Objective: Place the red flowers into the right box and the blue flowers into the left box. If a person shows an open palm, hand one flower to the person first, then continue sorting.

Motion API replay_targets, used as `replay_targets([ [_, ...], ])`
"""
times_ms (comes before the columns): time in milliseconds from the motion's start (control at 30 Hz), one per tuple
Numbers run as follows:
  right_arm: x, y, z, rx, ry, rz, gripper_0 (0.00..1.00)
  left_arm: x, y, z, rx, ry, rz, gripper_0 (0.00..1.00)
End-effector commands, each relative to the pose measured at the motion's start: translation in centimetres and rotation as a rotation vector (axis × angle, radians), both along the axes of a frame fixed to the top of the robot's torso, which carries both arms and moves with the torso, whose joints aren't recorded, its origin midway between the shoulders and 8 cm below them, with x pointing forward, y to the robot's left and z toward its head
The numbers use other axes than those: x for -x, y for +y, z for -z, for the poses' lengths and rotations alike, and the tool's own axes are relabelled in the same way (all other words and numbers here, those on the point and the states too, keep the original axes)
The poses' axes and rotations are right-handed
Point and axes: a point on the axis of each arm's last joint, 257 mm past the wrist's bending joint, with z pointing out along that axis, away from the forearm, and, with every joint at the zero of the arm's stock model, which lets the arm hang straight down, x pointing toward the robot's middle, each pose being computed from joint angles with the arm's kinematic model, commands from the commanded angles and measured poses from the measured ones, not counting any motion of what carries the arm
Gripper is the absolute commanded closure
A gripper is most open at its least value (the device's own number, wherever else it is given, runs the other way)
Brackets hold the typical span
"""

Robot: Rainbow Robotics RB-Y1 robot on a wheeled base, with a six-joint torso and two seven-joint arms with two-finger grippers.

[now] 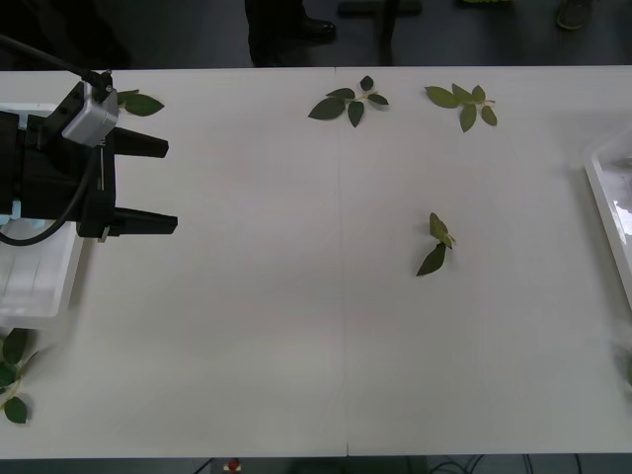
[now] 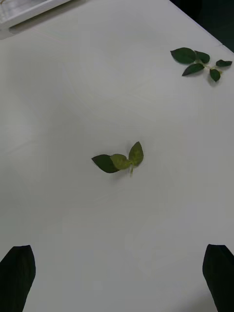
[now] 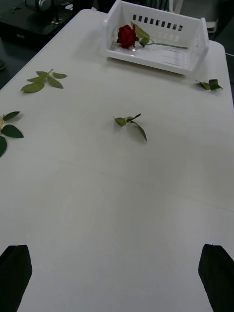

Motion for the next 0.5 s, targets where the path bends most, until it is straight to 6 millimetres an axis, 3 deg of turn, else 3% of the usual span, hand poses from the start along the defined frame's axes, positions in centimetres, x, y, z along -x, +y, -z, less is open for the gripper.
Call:
replay_targets([
  [33,0.25,0.09,-0.94,0.027,-0.031,-0.033,0.0,0.08,-0.72,-2.13,-0.018,-0.085,0.045,0.0],
  [500,0.29,0.44,-1.19,0.013,-0.036,-0.043,0.0,0.16,-0.79,-2.19,-0.013,-0.081,0.047,0.0],
])
